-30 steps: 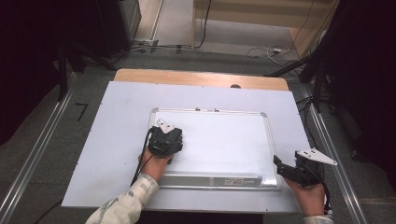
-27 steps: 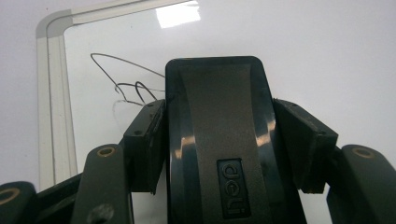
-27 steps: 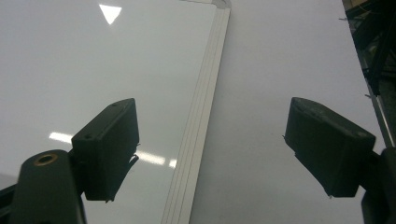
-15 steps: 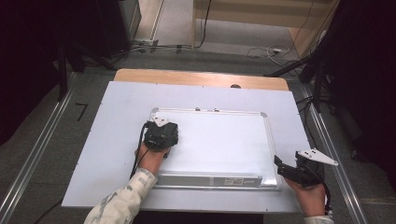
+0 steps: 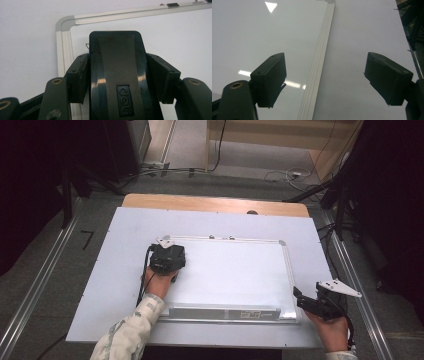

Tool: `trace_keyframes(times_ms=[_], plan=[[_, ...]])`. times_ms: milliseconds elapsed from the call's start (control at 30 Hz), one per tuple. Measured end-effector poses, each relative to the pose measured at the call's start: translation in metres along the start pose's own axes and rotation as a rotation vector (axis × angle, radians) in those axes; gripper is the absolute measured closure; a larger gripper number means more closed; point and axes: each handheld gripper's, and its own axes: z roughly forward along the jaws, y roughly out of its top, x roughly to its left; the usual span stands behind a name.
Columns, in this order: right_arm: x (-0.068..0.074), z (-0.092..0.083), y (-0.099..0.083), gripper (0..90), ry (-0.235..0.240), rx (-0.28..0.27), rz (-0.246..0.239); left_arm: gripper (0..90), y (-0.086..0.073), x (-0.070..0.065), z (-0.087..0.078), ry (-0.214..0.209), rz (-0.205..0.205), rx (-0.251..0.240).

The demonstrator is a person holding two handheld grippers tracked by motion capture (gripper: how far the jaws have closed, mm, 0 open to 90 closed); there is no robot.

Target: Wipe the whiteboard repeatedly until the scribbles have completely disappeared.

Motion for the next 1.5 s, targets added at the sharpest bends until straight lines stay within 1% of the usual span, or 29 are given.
trace_keyframes(times_ms=[133, 233, 267, 300, 500, 600, 667, 933, 1100, 1200, 1367, 1500], plan=[[-0.001, 0.0, 0.0, 16.3, -0.002, 0.001, 0.0, 38.4, 0.006, 0.006, 0.005, 0.025, -0.013, 0.002], [0.0, 0.0, 0.0, 16.3, 0.001, 0.001, -0.001, 38.3, 0.01, 0.008, 0.009, 0.03, -0.017, 0.003], [0.0, 0.0, 0.0, 16.3, 0.001, 0.001, -0.001, 38.3, 0.011, 0.009, 0.011, 0.033, -0.025, 0.002], [0.0, 0.001, 0.0, 16.2, 0.001, 0.002, -0.003, 38.3, 0.015, 0.01, 0.014, 0.038, -0.024, 0.005], [0.0, 0.001, 0.0, 16.3, 0.0, 0.005, 0.0, 38.3, 0.023, 0.013, 0.022, 0.046, -0.026, 0.008], [0.0, 0.001, 0.0, 16.3, 0.0, 0.006, 0.002, 38.2, 0.027, 0.014, 0.026, 0.043, -0.024, 0.016], [0.0, 0.001, 0.0, 16.3, 0.0, 0.007, 0.001, 38.1, 0.029, 0.014, 0.028, 0.047, -0.032, 0.014], [0.002, 0.005, 0.002, 16.2, 0.004, 0.01, -0.008, 38.2, 0.03, 0.011, 0.03, 0.046, -0.026, 0.016], [0.003, 0.006, 0.003, 16.2, 0.006, 0.011, -0.012, 38.3, 0.03, 0.004, 0.03, 0.031, -0.01, 0.016], [0.003, 0.006, 0.003, 16.2, 0.006, 0.012, -0.013, 38.3, 0.03, -0.003, 0.031, 0.02, 0.007, 0.02], [0.004, 0.007, 0.003, 16.2, 0.007, 0.015, -0.013, 38.3, 0.031, -0.013, 0.032, 0.007, 0.024, 0.025], [0.004, 0.007, 0.003, 16.3, 0.007, 0.019, -0.014, 38.3, 0.031, -0.021, 0.033, -0.013, 0.043, 0.026]])
